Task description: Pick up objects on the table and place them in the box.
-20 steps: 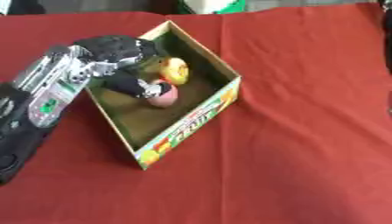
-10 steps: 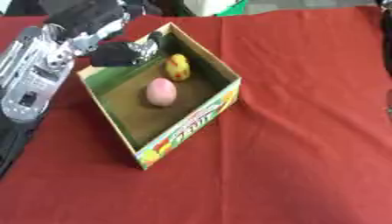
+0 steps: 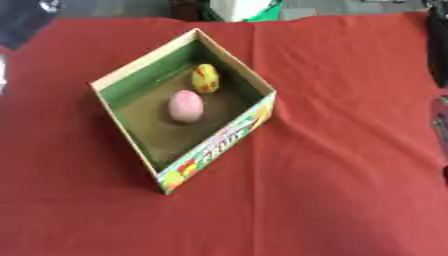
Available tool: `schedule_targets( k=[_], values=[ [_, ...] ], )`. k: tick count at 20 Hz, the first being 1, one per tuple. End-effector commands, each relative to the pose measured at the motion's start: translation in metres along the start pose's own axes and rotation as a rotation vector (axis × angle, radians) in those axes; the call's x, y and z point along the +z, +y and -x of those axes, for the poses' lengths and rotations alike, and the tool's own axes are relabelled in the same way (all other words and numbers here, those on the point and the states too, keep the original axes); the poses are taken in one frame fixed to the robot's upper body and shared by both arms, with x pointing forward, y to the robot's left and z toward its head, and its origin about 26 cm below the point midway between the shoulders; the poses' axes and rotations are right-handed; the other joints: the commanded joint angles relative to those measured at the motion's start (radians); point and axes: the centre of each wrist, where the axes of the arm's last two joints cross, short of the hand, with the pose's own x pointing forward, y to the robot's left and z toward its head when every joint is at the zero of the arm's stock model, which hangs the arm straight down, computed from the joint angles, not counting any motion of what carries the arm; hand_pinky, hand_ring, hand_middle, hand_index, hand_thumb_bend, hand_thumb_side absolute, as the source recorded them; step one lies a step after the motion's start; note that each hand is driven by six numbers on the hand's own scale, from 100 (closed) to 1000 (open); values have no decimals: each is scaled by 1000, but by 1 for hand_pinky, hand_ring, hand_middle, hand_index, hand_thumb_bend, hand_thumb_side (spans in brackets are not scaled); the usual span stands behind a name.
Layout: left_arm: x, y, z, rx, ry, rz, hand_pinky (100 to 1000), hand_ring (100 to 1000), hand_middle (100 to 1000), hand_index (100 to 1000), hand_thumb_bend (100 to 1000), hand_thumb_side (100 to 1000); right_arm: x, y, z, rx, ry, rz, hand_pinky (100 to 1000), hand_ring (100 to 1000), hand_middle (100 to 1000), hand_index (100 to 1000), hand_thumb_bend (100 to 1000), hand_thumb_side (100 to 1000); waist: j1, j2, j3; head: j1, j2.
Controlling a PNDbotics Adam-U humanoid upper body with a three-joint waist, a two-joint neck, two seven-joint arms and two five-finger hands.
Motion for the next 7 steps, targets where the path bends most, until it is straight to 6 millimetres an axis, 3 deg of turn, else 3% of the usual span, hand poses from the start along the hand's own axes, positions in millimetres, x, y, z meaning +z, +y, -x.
schedule_targets(
  k=[1,7],
  values=[
    [5,22,3,98,-17,-186,666,706,693,853,100,965,-5,-4,-9,25,-61,17,846,831,736,885,100,709,-3,-25,2,-3,12],
    [29,33,28,257,-36,-414,666,700,682,840,100,956,-2,-5,-7,17,-101,44,847,831,745,887,100,713,-7,-31,13,9,23]
  ],
)
